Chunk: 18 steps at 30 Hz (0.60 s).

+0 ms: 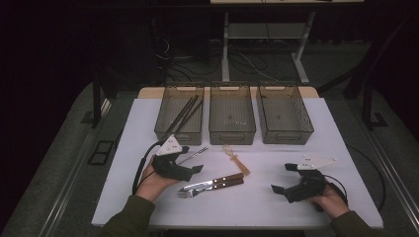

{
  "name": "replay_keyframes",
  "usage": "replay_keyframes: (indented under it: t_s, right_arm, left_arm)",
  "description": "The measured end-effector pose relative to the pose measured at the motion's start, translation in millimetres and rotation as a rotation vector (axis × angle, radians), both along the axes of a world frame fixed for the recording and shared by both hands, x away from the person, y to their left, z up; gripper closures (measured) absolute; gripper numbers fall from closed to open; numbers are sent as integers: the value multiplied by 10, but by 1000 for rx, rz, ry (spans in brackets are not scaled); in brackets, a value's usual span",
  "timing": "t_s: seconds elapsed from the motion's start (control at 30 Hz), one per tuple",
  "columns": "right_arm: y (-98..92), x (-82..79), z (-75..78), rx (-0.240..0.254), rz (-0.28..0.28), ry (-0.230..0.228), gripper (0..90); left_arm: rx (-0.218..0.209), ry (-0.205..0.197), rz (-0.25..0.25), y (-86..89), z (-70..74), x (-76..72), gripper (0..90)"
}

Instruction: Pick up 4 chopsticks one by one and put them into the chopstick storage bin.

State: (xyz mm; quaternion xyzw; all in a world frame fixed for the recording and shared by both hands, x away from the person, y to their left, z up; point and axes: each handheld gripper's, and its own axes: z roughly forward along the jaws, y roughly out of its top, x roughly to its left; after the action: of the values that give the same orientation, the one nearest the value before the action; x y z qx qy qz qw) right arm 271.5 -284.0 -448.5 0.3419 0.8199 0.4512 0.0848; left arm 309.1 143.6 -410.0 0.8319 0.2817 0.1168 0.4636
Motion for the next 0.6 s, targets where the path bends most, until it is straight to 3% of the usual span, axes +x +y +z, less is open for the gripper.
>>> replay_keyframes:
  t_s: [0.23,0.6]
  right_arm:
    - [0,-7,-3,-5,-3,-1,7]
    - [7,-19,-8,-13,2,1,7]
  left_arm:
    - [15,3,12,117,-41,-68,139]
    - [25,12,82,361,-74,-73,139]
